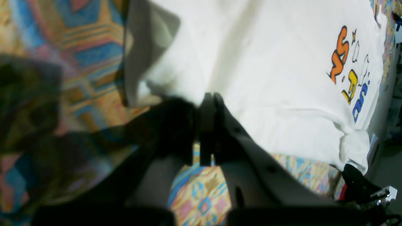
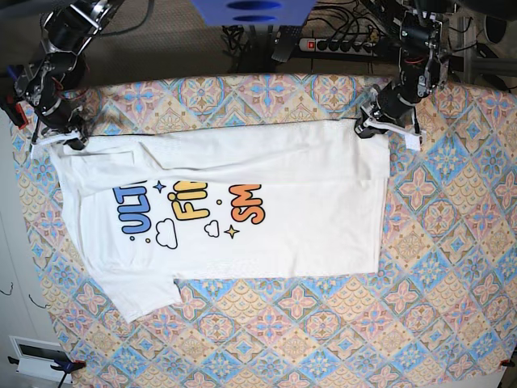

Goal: Fold the T-shirt properly
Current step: 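Lower the folded edge with both grippers and release it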

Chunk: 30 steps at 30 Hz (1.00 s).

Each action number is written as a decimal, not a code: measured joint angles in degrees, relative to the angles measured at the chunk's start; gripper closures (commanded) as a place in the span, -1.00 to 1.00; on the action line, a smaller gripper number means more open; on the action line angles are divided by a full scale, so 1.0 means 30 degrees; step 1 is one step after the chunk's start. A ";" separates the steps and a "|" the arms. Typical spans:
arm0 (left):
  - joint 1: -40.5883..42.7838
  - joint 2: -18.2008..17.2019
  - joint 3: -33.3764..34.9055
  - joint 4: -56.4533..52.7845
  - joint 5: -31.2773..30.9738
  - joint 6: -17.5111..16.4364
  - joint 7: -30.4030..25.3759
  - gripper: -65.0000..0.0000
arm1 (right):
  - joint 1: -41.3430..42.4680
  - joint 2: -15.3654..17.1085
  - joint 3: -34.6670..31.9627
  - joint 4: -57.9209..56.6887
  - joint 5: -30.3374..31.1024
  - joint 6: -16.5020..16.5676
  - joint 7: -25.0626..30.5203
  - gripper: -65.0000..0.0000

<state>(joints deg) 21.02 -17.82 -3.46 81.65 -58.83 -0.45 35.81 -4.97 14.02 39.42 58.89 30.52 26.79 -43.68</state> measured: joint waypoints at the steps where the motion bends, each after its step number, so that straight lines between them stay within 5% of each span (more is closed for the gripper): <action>1: 0.0204 -0.0095 -0.0022 0.0022 -0.0007 -0.0138 -0.0007 1.00 | -0.0321 -0.0015 -0.0015 0.0357 -0.0080 -0.0007 -0.0044 0.99; 13: 0.2535 -0.0867 -0.0044 0.0452 -0.0597 -0.0889 -0.0576 1.00 | -0.4051 -0.0182 -0.0058 0.4197 -0.0597 -0.0291 -0.0867 0.99; 30: 0.3905 -0.0947 -0.0131 0.0780 -0.0933 -0.1290 -0.0845 1.00 | -0.4167 -0.0495 -0.0058 0.4248 -0.0590 -0.0313 -0.0612 0.99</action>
<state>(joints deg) 32.73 -20.67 -3.86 83.99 -61.63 -4.32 33.28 -17.47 12.53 39.24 71.64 28.75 25.85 -45.52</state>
